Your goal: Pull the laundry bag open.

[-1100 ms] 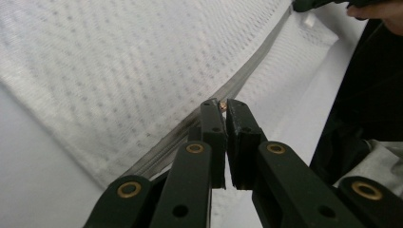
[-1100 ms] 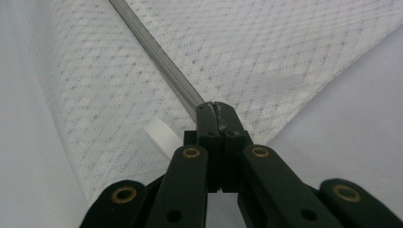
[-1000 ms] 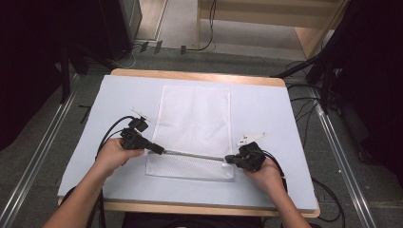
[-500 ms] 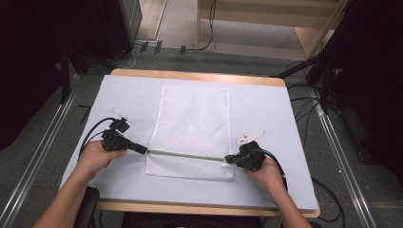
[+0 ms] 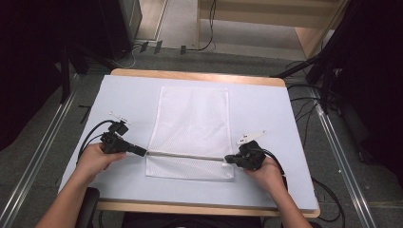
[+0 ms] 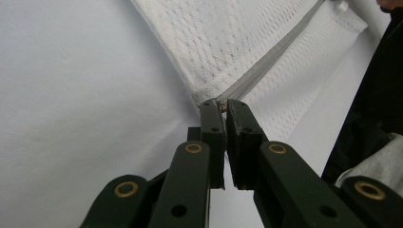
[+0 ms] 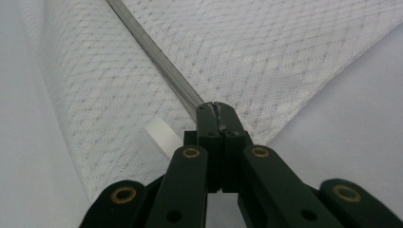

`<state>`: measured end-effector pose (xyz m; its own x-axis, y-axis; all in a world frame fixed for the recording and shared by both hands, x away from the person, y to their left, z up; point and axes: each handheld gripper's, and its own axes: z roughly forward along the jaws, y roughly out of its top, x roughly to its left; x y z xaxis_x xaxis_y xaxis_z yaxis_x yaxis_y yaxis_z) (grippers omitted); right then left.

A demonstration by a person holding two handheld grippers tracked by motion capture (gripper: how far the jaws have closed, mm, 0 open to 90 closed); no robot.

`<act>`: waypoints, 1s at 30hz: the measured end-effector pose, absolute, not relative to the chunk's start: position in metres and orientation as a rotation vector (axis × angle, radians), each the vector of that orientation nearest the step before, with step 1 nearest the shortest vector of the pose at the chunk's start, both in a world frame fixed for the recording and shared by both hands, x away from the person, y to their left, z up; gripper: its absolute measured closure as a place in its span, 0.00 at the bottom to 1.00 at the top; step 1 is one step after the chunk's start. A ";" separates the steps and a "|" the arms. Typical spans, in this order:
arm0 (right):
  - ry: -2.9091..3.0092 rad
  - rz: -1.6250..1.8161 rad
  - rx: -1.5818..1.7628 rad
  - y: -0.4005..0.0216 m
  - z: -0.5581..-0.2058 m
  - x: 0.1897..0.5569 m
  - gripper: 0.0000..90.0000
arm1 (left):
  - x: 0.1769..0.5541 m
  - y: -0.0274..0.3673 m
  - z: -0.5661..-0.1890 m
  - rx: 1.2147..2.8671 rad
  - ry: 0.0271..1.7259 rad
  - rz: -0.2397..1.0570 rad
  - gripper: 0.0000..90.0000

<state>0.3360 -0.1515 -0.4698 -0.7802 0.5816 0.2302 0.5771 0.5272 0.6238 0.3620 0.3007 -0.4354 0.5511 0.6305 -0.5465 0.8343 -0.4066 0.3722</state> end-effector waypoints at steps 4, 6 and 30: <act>2.745 1.126 1.023 -0.152 -0.470 0.337 1.00 | 0.364 0.306 -0.438 2.137 1.189 -0.393 0.87; 2.757 1.151 1.035 -0.153 -0.470 0.338 0.95 | 0.364 0.308 -0.438 2.129 1.183 -0.374 0.84; 2.510 1.289 1.143 -0.188 -0.458 0.350 0.54 | 0.364 0.318 -0.426 2.134 1.148 0.044 0.45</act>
